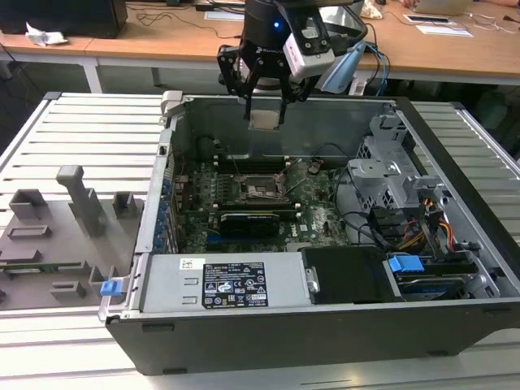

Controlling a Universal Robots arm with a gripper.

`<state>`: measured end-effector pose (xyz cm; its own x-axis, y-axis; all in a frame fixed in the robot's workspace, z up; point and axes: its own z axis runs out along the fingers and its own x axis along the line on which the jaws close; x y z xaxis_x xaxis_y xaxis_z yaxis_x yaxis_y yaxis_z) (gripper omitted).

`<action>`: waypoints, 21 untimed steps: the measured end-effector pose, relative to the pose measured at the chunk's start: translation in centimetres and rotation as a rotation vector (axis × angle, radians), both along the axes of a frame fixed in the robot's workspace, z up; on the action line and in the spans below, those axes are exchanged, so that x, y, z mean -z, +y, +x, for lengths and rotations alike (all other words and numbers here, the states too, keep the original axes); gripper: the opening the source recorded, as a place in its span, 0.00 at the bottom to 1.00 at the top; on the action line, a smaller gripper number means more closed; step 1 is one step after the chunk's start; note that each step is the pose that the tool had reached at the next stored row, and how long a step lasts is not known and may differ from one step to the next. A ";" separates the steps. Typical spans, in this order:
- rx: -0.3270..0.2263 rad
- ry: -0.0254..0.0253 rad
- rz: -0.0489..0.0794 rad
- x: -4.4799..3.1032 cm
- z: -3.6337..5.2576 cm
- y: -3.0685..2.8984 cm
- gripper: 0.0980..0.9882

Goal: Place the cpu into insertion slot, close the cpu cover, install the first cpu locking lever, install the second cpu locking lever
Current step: 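Place the cpu into insertion slot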

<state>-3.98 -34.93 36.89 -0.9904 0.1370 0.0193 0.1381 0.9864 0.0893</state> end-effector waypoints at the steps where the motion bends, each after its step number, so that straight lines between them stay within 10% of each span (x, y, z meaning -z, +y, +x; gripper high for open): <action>1: 0.006 0.0000 0.000 0.00 0.00 0.00 0.48; 21: 0.099 0.0000 0.000 0.00 0.00 0.00 0.48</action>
